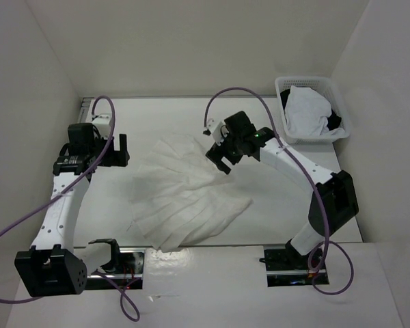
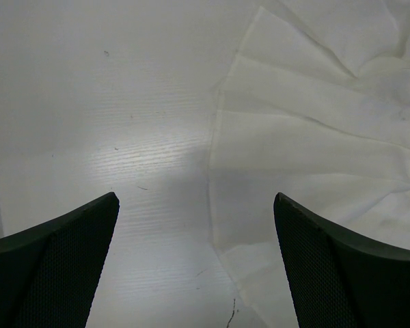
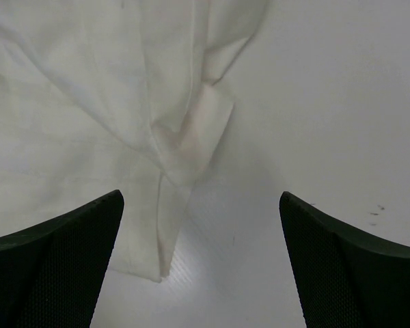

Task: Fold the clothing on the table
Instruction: Move the skirt to the center of the board, then flatten the skirt out

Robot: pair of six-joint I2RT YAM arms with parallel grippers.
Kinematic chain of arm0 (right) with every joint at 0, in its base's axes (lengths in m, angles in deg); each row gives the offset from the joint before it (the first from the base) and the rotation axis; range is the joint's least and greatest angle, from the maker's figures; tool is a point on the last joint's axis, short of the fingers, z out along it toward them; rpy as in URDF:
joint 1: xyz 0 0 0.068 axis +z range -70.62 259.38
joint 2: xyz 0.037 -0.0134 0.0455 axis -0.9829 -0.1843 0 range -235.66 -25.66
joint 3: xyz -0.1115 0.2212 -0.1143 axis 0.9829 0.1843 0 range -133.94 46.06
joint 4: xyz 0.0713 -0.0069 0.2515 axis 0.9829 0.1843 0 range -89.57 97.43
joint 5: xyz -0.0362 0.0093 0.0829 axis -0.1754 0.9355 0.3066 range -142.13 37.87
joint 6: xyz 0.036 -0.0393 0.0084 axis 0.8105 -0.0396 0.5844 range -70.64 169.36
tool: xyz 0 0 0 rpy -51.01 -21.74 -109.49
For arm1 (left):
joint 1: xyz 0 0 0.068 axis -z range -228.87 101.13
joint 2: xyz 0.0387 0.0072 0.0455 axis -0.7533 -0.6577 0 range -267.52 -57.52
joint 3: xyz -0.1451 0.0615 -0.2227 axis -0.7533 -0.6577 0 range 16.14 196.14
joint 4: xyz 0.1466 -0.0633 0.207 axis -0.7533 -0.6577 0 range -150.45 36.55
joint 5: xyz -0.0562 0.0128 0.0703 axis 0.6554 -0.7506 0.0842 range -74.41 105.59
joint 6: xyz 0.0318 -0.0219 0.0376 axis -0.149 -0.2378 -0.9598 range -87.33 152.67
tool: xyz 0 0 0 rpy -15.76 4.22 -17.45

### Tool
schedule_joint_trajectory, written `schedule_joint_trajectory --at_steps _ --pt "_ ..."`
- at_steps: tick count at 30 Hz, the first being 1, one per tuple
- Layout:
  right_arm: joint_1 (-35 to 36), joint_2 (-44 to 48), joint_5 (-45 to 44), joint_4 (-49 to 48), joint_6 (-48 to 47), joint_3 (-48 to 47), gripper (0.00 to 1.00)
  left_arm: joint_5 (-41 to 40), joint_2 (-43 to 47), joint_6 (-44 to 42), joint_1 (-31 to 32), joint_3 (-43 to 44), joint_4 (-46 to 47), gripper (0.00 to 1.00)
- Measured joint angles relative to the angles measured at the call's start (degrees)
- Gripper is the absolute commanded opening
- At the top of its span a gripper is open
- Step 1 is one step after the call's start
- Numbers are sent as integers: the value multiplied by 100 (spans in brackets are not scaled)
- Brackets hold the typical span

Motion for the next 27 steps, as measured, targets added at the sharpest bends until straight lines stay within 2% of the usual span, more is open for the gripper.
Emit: schedule_joint_trajectory --at_steps 6,8,10,13,19,24,27 --pt "98 -267 -92 280 -214 431 98 173 -42 -138 63 4 -68 100" --pt "96 -227 -205 273 -175 474 98 291 -70 -337 345 33 -83 100" --pt "31 -48 -297 264 -120 542 98 313 -208 -568 973 116 -87 100" --pt "-299 608 -319 232 28 800 98 223 -713 -914 2243 352 -46 100" --pt "-1801 2306 -494 70 614 1246 99 -203 -1792 -1580 4107 614 245 98" --pt "-2787 3016 -494 15 964 1502 99 -428 -2155 -2205 5025 614 588 95" --pt "-3187 3161 -463 26 1069 1617 99 -422 -2232 -2603 5274 614 820 92"
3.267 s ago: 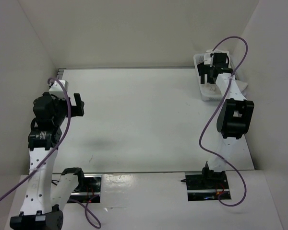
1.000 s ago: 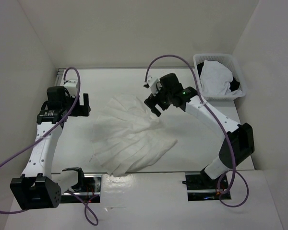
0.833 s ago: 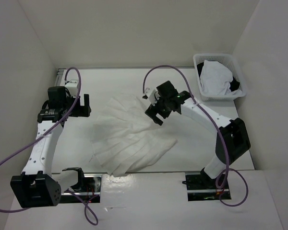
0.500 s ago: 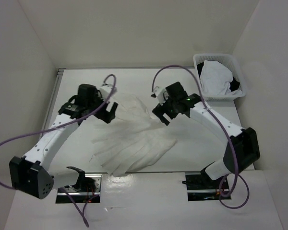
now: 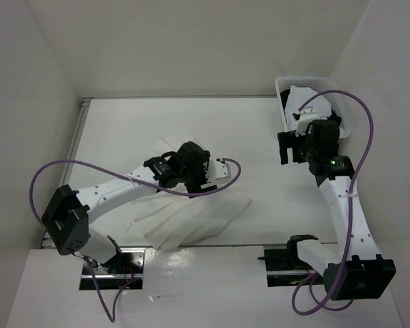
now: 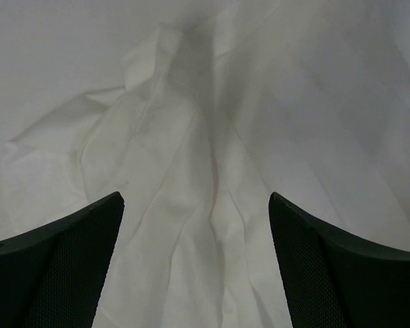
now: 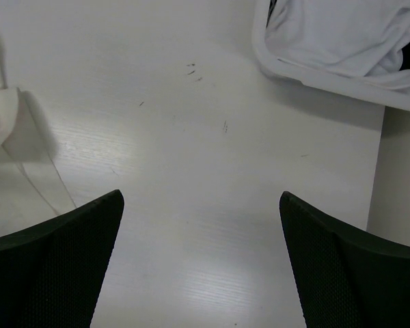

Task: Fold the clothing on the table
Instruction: Flatten the skirt out

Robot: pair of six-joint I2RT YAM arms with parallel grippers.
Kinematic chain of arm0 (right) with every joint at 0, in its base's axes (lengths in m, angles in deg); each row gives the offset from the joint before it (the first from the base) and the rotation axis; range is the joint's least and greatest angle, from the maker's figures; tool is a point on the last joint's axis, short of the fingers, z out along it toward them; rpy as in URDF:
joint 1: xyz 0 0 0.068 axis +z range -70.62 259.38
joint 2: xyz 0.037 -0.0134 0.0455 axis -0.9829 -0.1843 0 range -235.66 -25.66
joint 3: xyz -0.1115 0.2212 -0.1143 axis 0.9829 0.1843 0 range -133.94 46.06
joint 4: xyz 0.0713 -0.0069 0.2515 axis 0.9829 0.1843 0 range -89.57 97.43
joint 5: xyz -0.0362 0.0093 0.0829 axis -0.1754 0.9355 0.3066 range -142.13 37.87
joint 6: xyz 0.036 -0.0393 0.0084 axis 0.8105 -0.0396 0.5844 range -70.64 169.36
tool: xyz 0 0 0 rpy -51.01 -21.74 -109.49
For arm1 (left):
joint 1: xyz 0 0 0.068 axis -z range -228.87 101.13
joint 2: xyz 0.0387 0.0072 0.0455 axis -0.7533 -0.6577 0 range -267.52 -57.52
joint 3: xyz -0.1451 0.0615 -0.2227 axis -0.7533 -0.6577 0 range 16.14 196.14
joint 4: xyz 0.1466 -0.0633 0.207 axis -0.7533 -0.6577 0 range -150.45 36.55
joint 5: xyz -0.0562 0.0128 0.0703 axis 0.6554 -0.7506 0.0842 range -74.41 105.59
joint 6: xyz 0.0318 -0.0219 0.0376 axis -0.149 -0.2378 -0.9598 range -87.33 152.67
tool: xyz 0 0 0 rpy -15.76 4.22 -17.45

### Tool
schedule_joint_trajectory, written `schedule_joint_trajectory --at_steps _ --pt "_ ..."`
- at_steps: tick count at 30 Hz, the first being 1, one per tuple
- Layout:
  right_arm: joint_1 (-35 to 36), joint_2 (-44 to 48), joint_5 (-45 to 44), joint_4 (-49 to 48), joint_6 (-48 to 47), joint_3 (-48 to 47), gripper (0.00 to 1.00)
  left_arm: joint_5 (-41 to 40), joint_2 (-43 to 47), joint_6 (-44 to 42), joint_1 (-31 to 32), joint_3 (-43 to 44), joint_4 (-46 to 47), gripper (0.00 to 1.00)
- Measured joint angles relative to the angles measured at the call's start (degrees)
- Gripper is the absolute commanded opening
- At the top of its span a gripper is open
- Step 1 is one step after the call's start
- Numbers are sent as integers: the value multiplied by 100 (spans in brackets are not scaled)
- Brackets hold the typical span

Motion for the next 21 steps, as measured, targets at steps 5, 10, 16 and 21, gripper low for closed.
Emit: schedule_joint_trajectory --at_steps 5,10,16,21 --pt "-83 122 199 0 37 63 99 -2 -46 -748 0 0 501 84" --pt "-81 157 273 2 37 94 99 24 -730 -1169 -22 181 822 77" --pt "-83 138 317 2 37 103 99 251 -1502 -1276 -44 570 688 78" --pt "-81 138 365 2 35 103 99 330 -1707 -1246 -111 1014 710 79"
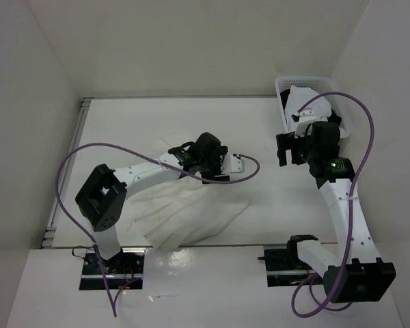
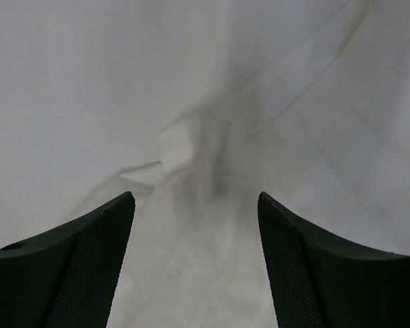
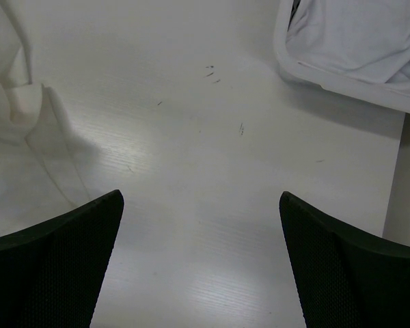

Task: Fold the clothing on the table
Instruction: Flatten the skirt out

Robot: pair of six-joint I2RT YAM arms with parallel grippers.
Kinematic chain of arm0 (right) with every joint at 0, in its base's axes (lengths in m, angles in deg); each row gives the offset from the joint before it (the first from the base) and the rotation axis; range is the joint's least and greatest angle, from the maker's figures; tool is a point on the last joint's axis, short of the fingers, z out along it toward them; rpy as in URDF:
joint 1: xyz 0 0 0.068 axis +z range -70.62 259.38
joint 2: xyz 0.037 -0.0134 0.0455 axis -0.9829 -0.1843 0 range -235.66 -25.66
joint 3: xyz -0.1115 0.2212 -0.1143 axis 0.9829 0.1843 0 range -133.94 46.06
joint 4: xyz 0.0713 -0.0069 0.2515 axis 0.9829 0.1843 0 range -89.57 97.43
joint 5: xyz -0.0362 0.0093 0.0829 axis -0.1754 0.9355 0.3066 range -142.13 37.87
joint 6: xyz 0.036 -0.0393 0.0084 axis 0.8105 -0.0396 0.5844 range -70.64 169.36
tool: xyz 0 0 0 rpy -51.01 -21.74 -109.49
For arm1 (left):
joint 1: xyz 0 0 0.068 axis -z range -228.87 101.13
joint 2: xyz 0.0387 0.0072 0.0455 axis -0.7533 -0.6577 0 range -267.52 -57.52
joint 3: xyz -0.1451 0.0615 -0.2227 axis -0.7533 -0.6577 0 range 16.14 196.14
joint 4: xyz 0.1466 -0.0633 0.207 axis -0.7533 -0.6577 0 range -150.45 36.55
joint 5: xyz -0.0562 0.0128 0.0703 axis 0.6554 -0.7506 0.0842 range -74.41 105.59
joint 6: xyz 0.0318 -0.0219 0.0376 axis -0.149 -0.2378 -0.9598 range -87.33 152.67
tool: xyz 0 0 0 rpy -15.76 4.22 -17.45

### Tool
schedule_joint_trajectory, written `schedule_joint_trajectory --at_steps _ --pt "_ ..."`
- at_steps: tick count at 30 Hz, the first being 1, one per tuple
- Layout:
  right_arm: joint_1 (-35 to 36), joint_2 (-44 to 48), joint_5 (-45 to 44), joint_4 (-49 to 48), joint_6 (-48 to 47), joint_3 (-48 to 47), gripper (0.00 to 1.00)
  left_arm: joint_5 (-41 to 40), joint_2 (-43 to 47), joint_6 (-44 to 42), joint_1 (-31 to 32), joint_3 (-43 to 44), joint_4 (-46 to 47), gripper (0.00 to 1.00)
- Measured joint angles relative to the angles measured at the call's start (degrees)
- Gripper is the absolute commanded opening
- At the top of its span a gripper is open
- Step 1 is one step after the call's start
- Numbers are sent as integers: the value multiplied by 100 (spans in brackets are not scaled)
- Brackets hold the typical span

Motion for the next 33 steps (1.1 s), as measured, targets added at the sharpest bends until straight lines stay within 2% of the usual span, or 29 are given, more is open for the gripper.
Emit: schedule_joint_trajectory --at_steps 16,25,28,29,32,33 --pt "0 0 42 0 0 9 99 533 -448 249 -216 240 -52 79" --pt "0 2 35 -2 0 11 99 570 -616 442 -282 289 46 78" --pt "-2 2 35 -2 0 11 99 566 -640 483 -282 289 74 65" --pt "0 2 33 -2 0 11 99 566 -643 522 -282 289 76 45" --pt "0 2 24 -4 2 11 99 544 -651 608 -282 315 72 0" --pt "-2 2 13 -4 2 15 99 527 -667 669 -282 350 61 0"
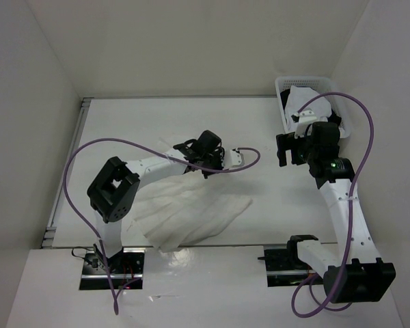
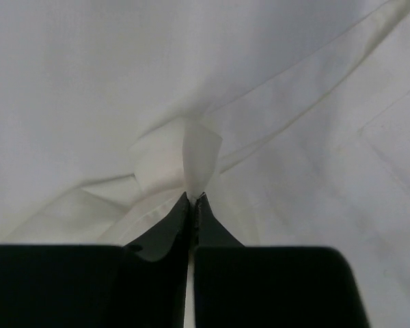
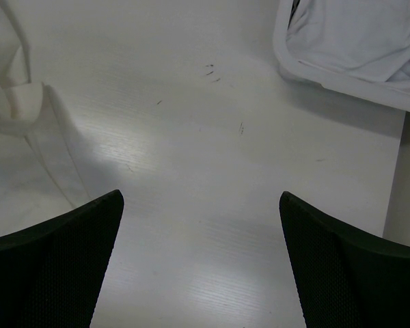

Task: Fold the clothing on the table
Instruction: Flatten the skirt out

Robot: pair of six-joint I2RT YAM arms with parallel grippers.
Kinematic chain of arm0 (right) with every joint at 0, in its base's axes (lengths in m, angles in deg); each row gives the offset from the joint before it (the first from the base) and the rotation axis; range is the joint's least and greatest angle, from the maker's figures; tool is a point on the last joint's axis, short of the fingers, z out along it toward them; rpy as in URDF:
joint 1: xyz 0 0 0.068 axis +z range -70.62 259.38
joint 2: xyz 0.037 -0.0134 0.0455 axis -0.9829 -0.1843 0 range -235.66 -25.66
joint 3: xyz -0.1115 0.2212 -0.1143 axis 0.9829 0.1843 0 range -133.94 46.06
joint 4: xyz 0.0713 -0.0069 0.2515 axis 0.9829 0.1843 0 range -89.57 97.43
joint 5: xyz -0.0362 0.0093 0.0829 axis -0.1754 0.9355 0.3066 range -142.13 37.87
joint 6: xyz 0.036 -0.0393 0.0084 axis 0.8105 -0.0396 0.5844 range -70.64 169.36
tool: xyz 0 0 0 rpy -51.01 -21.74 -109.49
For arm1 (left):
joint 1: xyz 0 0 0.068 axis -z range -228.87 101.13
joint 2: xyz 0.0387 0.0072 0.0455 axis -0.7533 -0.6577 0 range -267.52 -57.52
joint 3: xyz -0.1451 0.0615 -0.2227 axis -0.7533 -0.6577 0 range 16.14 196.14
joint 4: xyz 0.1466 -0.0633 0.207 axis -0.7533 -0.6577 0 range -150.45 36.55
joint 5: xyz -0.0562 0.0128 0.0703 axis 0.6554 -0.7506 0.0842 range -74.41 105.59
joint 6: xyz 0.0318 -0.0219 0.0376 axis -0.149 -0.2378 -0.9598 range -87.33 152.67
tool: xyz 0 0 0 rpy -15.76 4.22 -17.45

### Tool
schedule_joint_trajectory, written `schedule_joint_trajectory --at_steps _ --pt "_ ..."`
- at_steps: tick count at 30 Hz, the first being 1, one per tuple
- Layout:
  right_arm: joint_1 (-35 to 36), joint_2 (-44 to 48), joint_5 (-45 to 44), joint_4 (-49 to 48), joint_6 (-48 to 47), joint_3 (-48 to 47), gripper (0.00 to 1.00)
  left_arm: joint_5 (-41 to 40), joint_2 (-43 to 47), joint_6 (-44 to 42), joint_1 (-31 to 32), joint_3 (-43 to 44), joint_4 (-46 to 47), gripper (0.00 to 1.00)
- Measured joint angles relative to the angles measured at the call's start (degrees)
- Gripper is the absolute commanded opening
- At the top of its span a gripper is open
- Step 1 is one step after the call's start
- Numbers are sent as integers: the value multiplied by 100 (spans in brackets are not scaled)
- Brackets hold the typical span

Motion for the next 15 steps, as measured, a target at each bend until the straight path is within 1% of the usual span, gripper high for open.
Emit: schedule_joint_trajectory --at_steps 6,9,15 --pt "0 7 -22 4 0 92 99 -223 -68 109 0 380 -118 0" --pt "0 11 -22 -4 0 92 99 -459 -37 256 0 684 -240 0" --pt "0 35 -131 -11 61 92 99 -1069 339 542 -2 1449 -678 0"
